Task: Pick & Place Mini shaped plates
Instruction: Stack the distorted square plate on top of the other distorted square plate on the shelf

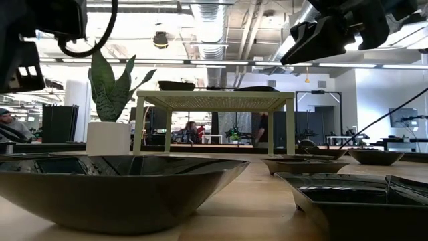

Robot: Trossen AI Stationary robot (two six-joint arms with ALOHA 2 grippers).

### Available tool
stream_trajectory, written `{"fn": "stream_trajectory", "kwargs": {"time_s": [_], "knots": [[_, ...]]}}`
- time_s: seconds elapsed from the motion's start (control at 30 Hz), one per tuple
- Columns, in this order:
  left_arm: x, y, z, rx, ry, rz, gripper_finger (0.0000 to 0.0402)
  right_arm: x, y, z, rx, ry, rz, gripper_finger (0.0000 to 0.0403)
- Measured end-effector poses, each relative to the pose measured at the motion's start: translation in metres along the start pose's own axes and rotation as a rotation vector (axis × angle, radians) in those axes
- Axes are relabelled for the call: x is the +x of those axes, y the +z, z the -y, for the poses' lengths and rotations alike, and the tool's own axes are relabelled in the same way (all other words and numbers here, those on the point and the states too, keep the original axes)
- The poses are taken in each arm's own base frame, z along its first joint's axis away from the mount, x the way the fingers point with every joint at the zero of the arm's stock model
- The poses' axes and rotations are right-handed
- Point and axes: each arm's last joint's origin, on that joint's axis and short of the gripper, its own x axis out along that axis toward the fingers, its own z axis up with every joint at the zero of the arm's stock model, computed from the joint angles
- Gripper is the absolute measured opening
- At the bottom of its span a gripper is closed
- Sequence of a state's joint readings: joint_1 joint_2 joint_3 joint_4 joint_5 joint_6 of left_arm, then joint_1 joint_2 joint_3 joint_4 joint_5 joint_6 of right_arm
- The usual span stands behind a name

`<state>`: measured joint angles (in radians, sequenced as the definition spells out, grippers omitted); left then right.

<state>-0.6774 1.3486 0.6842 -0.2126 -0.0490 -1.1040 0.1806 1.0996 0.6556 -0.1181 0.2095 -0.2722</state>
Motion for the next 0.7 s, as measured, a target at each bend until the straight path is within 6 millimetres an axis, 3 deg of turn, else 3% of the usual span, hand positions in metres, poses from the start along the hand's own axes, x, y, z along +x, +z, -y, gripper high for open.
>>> {"fn": "stream_trajectory", "kwargs": {"time_s": [0.7], "knots": [[0.031, -0.028, -0.002, -0.007, 0.081, -0.121, 0.0076, 0.0, 0.0, 0.0, 0.0, 0.0, -0.001, 0.0108]]}}
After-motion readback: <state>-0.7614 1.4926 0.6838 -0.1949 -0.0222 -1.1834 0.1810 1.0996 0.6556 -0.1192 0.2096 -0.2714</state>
